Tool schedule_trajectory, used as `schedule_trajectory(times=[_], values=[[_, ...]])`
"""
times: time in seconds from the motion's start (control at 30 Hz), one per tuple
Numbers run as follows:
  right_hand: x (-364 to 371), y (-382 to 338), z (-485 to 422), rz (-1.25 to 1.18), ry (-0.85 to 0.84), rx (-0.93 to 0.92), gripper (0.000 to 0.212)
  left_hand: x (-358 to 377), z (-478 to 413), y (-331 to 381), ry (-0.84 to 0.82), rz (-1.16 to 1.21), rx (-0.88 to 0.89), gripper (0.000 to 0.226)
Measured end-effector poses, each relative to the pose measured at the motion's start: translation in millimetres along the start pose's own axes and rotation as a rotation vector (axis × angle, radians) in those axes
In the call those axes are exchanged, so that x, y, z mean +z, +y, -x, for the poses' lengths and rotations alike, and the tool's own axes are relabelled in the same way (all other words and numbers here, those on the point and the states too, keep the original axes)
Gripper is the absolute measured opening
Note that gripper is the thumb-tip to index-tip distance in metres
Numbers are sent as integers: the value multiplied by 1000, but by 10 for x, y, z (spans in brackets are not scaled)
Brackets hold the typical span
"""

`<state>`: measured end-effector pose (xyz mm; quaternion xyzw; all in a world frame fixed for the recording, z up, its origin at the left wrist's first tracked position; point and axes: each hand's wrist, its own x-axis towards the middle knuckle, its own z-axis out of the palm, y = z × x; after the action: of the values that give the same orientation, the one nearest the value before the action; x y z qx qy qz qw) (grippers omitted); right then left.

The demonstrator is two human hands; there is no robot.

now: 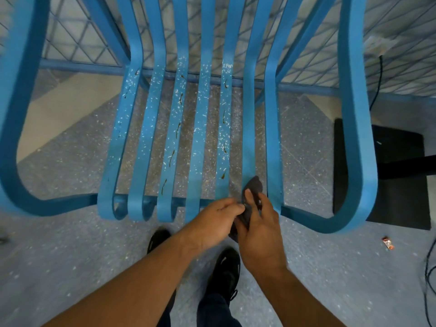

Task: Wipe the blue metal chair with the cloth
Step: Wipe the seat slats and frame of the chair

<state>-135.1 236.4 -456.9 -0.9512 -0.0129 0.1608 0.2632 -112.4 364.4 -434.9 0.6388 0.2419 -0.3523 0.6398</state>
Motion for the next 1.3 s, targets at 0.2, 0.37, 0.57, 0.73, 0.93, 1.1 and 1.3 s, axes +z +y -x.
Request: schedule_trajectory(times=[0.2,0.37,0.57,0.73,0.93,1.1,1.3], values=[[-90,-155,30,-139,-177,-7,83,-139,145,-24,79,52,8,30],[-3,-361,-21,-378,-261,121,76,-414,101,-40,403,-293,69,38],[169,-493,-147,-294,-70,261,52,-549,72,-74,526,-480,116,34],[238,-630,-299,-6,-47,270,60,-680,-37,-37,559,-322,68,40],[376,-794,-468,170,-61,347,59,-940,-22,38,567,-392,87,32],[497,-874,-439,77,30,432,58,-980,-59,208,569,-556,199,20],[637,-901,-289,-86,140,453,65,-851,-22,189,521,-644,168,21]])
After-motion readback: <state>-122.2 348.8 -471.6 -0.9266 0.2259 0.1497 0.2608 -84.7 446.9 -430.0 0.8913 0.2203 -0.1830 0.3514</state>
